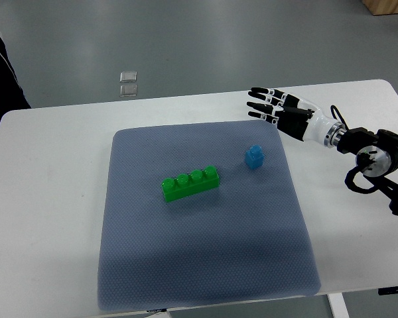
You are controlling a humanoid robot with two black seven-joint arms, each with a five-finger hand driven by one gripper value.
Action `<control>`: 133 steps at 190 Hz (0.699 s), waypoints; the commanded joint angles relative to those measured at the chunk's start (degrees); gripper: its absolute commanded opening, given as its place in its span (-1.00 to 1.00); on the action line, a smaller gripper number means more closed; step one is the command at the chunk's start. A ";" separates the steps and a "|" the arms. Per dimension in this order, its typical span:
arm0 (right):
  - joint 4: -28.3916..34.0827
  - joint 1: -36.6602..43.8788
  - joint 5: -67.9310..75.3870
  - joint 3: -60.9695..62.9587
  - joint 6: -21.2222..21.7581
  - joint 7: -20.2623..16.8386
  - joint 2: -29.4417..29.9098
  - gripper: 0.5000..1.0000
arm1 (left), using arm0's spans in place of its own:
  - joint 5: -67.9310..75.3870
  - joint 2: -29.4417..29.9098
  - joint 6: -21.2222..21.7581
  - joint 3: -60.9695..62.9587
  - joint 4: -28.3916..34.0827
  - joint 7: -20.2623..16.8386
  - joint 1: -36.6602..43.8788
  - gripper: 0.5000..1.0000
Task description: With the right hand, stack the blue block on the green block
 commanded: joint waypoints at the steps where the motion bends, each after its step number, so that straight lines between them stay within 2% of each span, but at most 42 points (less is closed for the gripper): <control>1: 0.00 0.17 0.00 -0.08 0.09 0.09 0.00 0.69 | 0.02 0.00 0.09 0.03 0.08 -0.01 0.00 1.00; 133: 0.00 1.32 -3.43 -0.25 0.35 0.36 -0.53 0.69 | 0.02 0.00 0.18 0.12 0.53 -0.45 -0.09 1.00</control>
